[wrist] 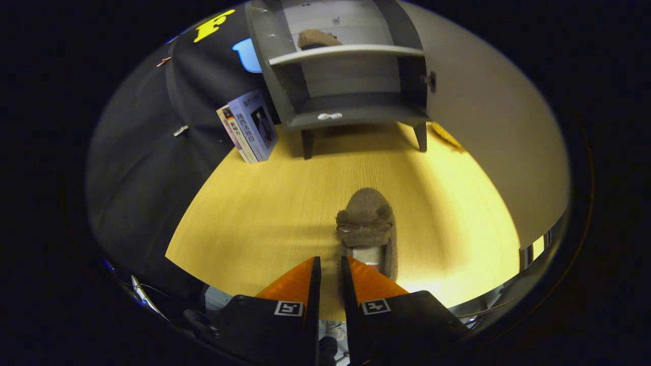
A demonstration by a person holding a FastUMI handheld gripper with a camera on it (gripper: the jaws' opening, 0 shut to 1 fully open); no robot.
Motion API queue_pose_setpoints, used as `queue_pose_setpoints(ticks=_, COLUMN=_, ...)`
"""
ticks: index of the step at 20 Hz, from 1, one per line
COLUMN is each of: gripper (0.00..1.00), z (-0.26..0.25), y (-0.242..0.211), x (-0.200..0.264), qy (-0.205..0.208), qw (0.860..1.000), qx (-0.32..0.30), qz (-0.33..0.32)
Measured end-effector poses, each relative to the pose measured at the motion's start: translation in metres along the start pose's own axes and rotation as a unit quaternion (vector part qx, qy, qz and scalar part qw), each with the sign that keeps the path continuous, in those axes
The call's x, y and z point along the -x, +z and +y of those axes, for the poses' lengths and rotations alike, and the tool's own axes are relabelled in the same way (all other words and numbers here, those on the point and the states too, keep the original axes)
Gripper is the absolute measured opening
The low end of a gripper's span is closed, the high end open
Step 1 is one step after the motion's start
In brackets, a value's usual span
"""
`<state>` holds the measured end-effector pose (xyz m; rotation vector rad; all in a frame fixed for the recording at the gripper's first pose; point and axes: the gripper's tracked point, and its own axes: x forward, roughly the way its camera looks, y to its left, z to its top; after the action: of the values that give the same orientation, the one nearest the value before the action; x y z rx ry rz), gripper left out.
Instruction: Open the shoe cabinet door, grab the shoes and put them into the shoe cabinet, then close the shoe cabinet door.
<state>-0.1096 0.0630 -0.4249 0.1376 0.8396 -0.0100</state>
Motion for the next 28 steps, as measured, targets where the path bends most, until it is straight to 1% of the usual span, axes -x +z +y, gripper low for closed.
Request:
queue_pose_setpoints(ticks=4, gripper=0.27, z=-0.009, y=-0.012, x=-0.027, qy=-0.027, qw=0.999, qx=0.01, qz=0.018)
queue_pose_setpoints(ticks=7, gripper=0.27, z=-0.018, y=-0.017, x=-0.045, qy=-0.047, qw=0.998, qx=-0.001, qz=0.031)
queue_pose_setpoints(ticks=10, gripper=0.27, z=-0.023, y=-0.021, x=-0.063, qy=-0.054, qw=0.997, qx=-0.013, qz=0.045)
queue_pose_setpoints(ticks=17, gripper=0.27, z=-0.031, y=-0.002, x=-0.095, qy=-0.067, qw=0.998, qx=-0.01, qz=0.014)
queue_pose_setpoints(ticks=19, gripper=0.3, z=-0.033, y=0.005, x=-0.103, qy=-0.07, qw=0.997, qx=-0.008, qz=-0.001)
queue_pose_setpoints(ticks=22, gripper=0.31, z=-0.035, y=0.009, x=-0.107, qy=-0.079, qw=0.996, qx=0.012, qz=-0.028)
queue_pose_setpoints(ticks=23, gripper=0.31, z=-0.038, y=0.011, x=-0.108, qy=-0.088, qw=0.995, qx=0.023, qz=-0.038)
queue_pose_setpoints(ticks=24, gripper=0.31, z=-0.037, y=0.013, x=-0.111, qy=-0.087, qw=0.995, qx=0.028, qz=-0.047)
queue_pose_setpoints(ticks=25, gripper=0.05, z=-0.037, y=0.011, x=-0.112, qy=-0.089, qw=0.994, qx=0.035, qz=-0.046)
queue_pose_setpoints(ticks=28, gripper=0.05, z=-0.035, y=0.013, x=-0.109, qy=-0.085, qw=0.995, qx=0.034, qz=-0.043)
